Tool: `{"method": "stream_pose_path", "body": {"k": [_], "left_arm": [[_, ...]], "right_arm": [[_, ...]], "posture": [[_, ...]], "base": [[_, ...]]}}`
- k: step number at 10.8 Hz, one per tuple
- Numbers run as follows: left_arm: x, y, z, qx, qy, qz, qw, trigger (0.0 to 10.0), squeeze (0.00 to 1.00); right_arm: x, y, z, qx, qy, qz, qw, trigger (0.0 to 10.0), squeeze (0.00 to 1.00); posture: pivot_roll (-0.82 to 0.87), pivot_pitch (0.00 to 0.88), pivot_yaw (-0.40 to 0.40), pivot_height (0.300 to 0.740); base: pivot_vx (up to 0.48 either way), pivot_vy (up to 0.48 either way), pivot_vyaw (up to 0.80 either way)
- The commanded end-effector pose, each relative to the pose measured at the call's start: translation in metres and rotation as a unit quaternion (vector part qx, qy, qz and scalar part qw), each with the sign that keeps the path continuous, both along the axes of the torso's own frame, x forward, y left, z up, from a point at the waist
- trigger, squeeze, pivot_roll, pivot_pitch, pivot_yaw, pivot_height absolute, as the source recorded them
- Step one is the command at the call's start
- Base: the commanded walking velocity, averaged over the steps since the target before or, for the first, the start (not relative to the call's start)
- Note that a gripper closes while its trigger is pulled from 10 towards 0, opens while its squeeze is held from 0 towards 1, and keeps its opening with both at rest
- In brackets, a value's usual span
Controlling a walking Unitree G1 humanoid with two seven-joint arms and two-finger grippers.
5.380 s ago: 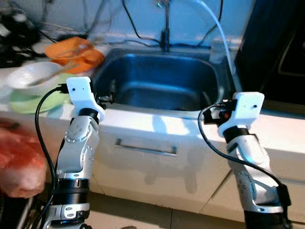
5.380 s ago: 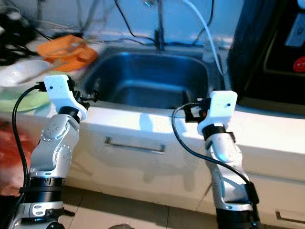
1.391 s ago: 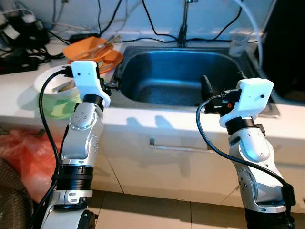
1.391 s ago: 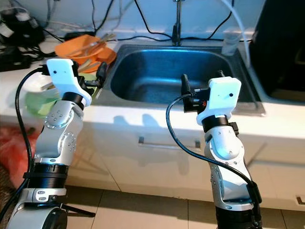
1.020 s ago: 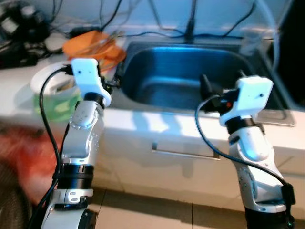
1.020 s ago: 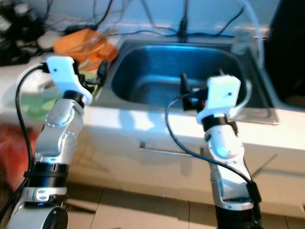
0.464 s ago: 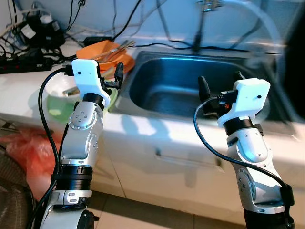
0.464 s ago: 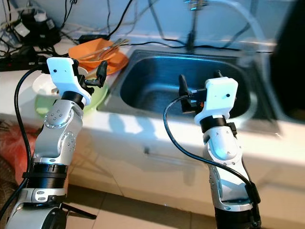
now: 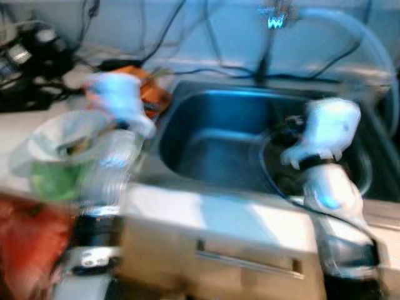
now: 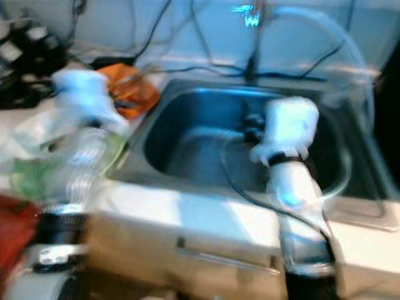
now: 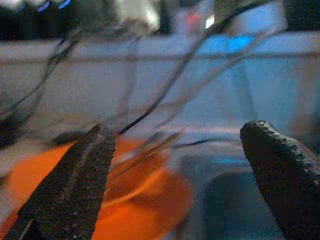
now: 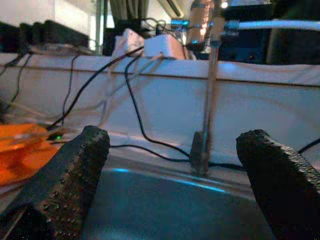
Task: Kitchen organization
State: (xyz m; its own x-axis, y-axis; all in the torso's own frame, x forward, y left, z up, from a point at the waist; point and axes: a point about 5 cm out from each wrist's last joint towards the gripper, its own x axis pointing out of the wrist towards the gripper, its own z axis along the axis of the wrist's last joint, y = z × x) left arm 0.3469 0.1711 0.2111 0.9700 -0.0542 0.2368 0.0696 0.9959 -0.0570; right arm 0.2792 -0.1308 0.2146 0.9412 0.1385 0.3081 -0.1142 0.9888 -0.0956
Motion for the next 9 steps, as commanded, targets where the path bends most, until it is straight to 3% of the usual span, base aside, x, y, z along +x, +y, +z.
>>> {"method": "stream_pose_path", "body": {"k": [1, 9], "left_arm": [[0.0002, -0.0143, 0.0033, -0.001, -0.005, -0.026, 1.0, 10.0, 0.0], [-0.0003, -0.0154, 0.0003, -0.001, 0.005, -0.025, 1.0, 10.0, 0.0]], "right_arm": [[-0.0005, -0.0072, -0.0009, -0.003, 0.001, -0.013, 1.0, 10.0, 0.0], [-0.0011, -0.0062, -0.0028, -0.002, 0.005, -0.012, 1.0, 10.0, 0.0]], "posture": [[0.03, 0.031, 0.069, 0.74], [0.03, 0.033, 0.072, 0.74]], "base": [[0.0, 0.0, 0.0], [0.0, 0.0, 0.0]]}}
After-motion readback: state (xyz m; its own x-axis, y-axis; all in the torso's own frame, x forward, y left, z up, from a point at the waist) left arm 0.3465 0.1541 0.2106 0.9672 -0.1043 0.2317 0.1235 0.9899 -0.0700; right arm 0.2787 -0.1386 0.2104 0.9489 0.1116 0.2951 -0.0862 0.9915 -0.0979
